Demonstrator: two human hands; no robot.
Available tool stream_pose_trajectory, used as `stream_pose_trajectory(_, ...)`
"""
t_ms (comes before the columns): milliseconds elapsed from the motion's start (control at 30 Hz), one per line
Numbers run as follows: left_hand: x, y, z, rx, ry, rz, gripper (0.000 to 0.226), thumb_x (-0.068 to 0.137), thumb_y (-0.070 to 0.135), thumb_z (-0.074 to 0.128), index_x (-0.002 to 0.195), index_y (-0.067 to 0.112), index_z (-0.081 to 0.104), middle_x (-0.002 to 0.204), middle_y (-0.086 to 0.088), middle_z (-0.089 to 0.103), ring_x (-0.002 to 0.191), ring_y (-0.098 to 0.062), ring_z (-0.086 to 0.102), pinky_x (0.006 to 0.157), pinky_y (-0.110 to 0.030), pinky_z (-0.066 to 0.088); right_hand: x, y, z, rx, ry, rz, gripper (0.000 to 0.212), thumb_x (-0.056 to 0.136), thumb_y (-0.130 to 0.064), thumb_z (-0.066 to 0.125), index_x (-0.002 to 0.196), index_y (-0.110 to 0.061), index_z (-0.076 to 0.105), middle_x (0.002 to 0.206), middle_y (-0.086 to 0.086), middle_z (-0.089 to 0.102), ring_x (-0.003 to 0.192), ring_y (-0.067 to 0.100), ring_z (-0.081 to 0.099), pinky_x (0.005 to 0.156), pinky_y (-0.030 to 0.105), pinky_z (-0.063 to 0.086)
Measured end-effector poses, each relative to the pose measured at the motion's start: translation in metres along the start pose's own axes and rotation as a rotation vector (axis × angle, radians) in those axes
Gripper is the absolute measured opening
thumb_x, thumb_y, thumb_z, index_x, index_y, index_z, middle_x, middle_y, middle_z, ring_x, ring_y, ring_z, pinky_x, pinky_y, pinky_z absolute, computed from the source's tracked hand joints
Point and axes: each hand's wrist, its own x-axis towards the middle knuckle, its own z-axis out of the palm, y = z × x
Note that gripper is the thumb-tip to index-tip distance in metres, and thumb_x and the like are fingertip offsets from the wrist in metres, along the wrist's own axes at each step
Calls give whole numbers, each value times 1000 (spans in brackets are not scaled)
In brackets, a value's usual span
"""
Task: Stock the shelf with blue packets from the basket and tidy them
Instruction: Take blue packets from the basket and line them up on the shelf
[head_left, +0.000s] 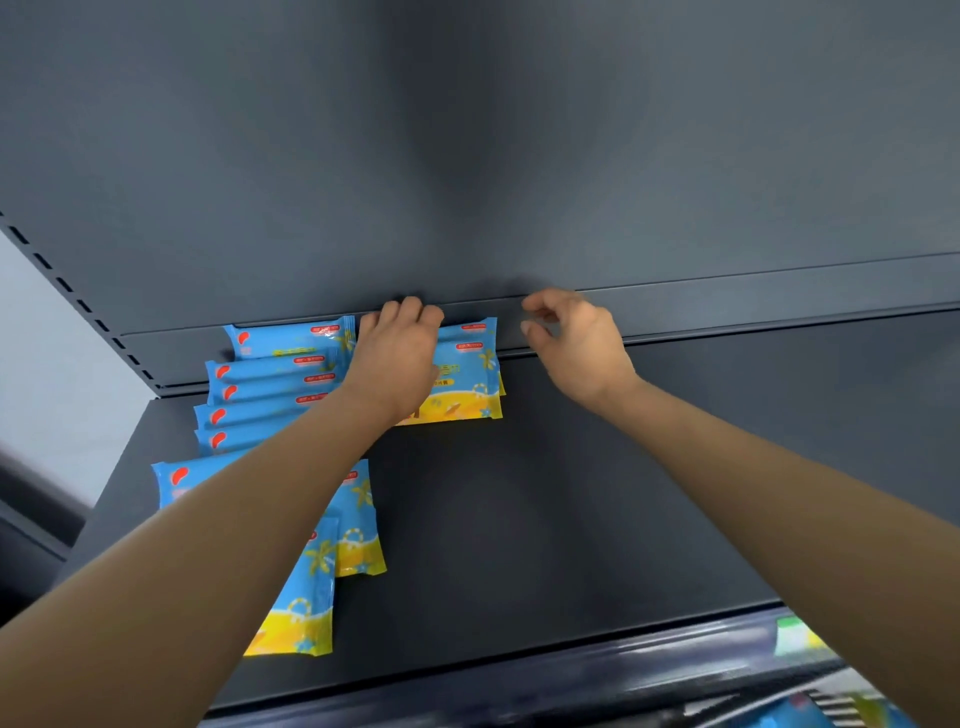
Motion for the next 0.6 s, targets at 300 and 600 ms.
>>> stream_pose_trajectory(300,-33,39,-57,-69,273,58,43,85,23,62,124,12,48,119,-7,49,111,-26,43,96,-34,27,-39,-32,-46,-360,51,-283,42,93,-29,52,131,-14,48,132,4,51,122,24,41,98,34,30)
stream_pose_trajectory(600,-98,104,-125,-46,491,122,39,78,13,66,115,5,55,112,-14,55,104,-34,49,91,-34,27,-104,-49,-116,-373,210,-446,39,88,-21,60,124,-7,54,125,9,55,118,30,46,94,35,32)
